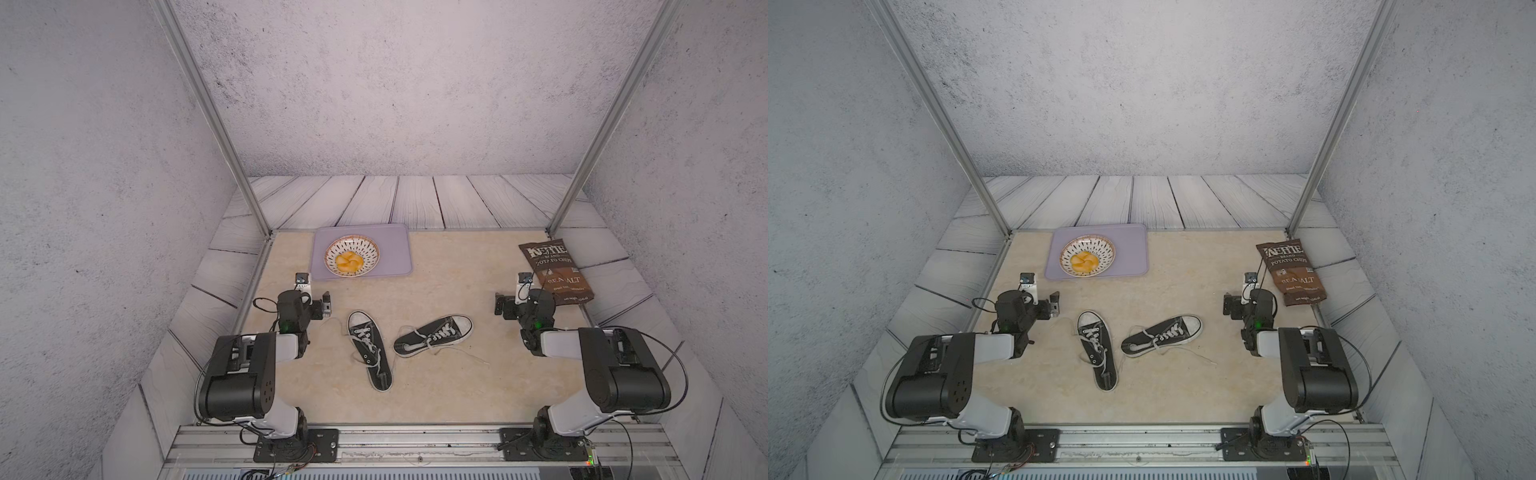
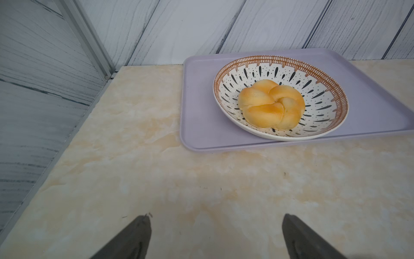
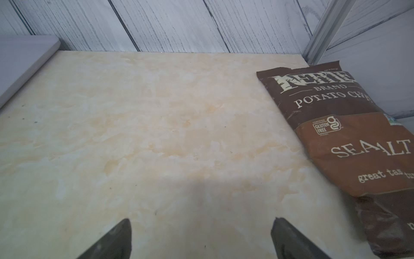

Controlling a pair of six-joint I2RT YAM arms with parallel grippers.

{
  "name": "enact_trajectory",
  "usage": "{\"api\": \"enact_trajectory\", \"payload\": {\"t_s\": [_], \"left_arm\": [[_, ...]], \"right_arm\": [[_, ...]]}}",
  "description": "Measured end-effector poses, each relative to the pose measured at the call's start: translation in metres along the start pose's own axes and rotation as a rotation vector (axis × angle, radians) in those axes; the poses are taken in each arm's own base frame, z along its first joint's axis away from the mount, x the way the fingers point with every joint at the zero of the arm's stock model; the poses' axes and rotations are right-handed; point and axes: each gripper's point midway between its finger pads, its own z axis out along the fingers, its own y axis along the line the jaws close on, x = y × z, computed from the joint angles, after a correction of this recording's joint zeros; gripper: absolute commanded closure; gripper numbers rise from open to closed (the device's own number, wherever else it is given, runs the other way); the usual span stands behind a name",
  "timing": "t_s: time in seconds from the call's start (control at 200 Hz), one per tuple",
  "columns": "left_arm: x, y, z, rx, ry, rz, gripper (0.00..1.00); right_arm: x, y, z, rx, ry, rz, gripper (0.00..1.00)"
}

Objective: Tie the shoes
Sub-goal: Move the shoe to the center of the board.

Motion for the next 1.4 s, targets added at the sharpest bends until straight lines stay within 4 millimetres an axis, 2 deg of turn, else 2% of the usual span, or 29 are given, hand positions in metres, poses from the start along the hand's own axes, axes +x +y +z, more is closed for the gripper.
{"api": "enact_trajectory", "payload": {"t_s": [0.676,0.801,0.841,0.906,0.961,1.036,1.091,1.136,1.211,1.276,1.401], "left_arm": [[0.0,0.0,0.0,-0.001,0.0,0.0,0.02],[-0.006,0.0,-0.007,-0.003,0.005,-0.004,0.02],[-0.015,0.0,-0.015,-0.004,0.001,-0.005,0.02],[-0.045,0.0,-0.031,-0.009,-0.052,-0.025,0.02],[-0.075,-0.001,-0.047,-0.003,-0.129,-0.067,0.02],[-0.104,-0.006,-0.065,0.033,-0.199,-0.136,0.01],[-0.113,-0.015,-0.073,0.077,-0.202,-0.199,0.03],[-0.111,-0.023,-0.075,0.111,-0.168,-0.248,0.04],[-0.093,-0.047,-0.077,0.184,-0.062,-0.309,0.07],[-0.065,-0.071,-0.08,0.242,0.065,-0.342,0.08],[-0.004,-0.111,-0.098,0.342,0.295,-0.395,0.1]], "right_arm": [[-0.001,-0.002,0.0,0.01,-0.005,0.011,0.0],[-0.007,-0.007,-0.013,0.042,-0.04,0.025,0.0],[-0.014,-0.008,-0.022,0.048,-0.06,0.027,0.0],[-0.038,-0.011,-0.04,0.061,-0.122,0.054,0.0],[-0.067,-0.011,-0.06,0.052,-0.188,0.097,0.0],[-0.111,-0.005,-0.083,-0.001,-0.268,0.159,0.01],[-0.143,0.006,-0.097,-0.08,-0.306,0.201,0.02],[-0.164,0.018,-0.105,-0.162,-0.318,0.232,0.04],[-0.174,0.049,-0.107,-0.318,-0.263,0.275,0.1],[-0.161,0.085,-0.101,-0.44,-0.142,0.288,0.16],[-0.094,0.178,-0.093,-0.646,0.195,0.245,0.23]]}}
